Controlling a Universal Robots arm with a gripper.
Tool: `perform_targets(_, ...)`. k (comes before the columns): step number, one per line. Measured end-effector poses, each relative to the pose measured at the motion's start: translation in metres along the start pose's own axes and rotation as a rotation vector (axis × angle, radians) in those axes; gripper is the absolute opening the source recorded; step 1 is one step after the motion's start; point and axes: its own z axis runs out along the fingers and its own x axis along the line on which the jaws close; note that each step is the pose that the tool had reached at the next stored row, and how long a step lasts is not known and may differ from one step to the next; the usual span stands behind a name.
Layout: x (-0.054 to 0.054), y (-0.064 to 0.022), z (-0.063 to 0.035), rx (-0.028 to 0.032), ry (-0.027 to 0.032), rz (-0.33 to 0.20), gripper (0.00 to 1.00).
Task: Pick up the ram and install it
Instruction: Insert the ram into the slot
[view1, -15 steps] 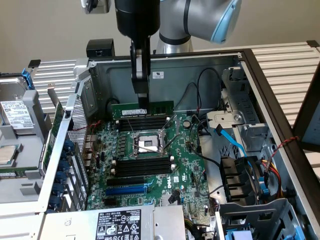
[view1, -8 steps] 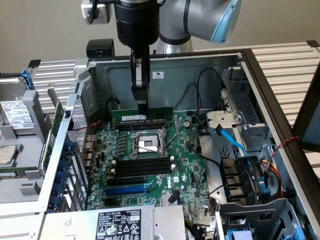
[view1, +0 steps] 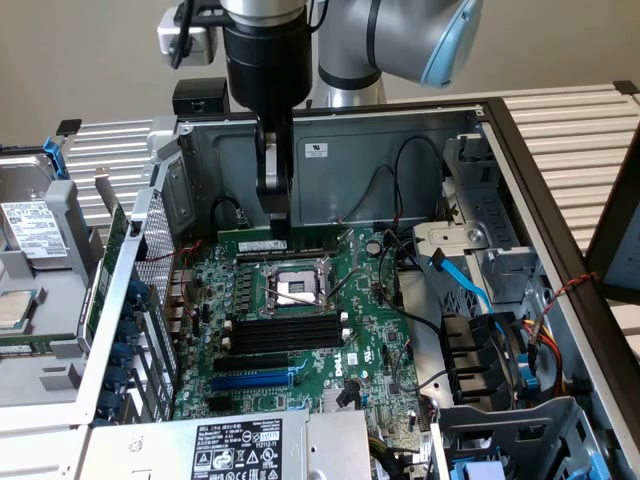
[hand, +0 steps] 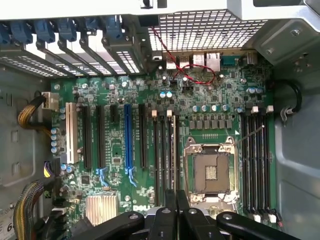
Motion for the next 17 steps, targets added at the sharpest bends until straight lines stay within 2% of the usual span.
perform_targets(8, 0.005, -0.0005, 0.0061, -0.0161, 0.0012, -0.001, 0.12)
perform_targets(17, 0.005, -0.0006, 0.019, -0.0177, 0.0013, -0.001, 0.12)
